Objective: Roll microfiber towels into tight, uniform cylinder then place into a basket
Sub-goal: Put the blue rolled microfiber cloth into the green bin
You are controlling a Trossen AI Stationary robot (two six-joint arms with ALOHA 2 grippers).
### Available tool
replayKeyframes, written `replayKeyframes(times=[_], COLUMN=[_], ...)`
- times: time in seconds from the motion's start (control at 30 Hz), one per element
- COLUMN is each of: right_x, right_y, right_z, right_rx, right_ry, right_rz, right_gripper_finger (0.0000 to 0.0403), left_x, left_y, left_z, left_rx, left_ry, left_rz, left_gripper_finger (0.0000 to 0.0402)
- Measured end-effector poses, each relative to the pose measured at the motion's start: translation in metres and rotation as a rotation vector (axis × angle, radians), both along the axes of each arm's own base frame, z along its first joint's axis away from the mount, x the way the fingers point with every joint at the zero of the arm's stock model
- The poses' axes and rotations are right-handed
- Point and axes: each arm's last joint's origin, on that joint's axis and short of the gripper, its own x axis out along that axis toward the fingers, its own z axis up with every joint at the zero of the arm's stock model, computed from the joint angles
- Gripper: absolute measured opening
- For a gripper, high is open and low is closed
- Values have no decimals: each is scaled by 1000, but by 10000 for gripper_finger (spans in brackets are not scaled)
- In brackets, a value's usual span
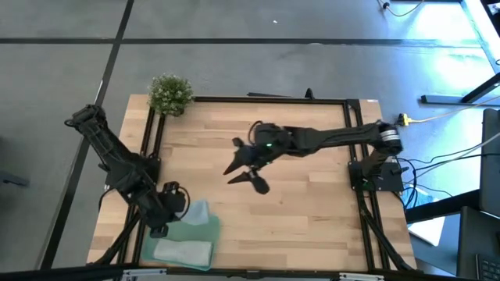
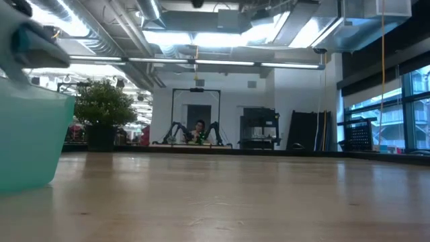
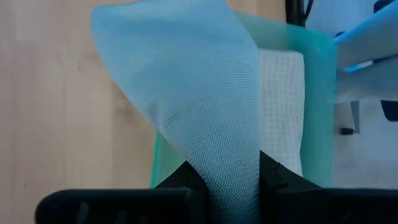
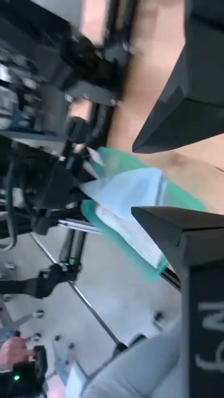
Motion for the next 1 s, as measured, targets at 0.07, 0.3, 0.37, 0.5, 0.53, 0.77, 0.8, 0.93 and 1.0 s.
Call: replayKeyframes(times=[0.07, 0.3, 0.37, 0.5, 0.53, 0.77, 0.8, 0.93, 1.0], right_x=[13, 47, 51, 57, 58, 66, 66, 66, 67], right_y=[1, 8, 12, 22, 24, 35, 35, 35, 34], right_z=[0, -4, -4, -9, -13, -33, -33, -32, -32], right_rx=[7, 2, 1, -1, -2, -9, -7, -10, -10], right_ry=[54, 168, 179, 183, 193, 234, 239, 228, 218], right_rz=[13, 23, 33, 52, 57, 77, 76, 78, 77], right_gripper_finger=[150, 150, 150, 150, 150, 150, 150, 150, 150], left_x=[-2, -4, -4, -1, 0, 10, 11, 16, 18], left_y=[-6, -29, -35, -46, -49, -62, -64, -71, -73], left_z=[-3, -16, -20, -35, -39, -69, -73, -87, -93], left_rx=[8, 19, 30, 83, 100, 227, 235, 259, 265], left_ry=[12, 13, 14, 39, 44, 70, 76, 84, 85], left_rz=[-11, -77, -92, -134, -146, -202, -205, -228, -235], left_gripper_finger=[46, 46, 46, 46, 46, 46, 46, 46, 46])
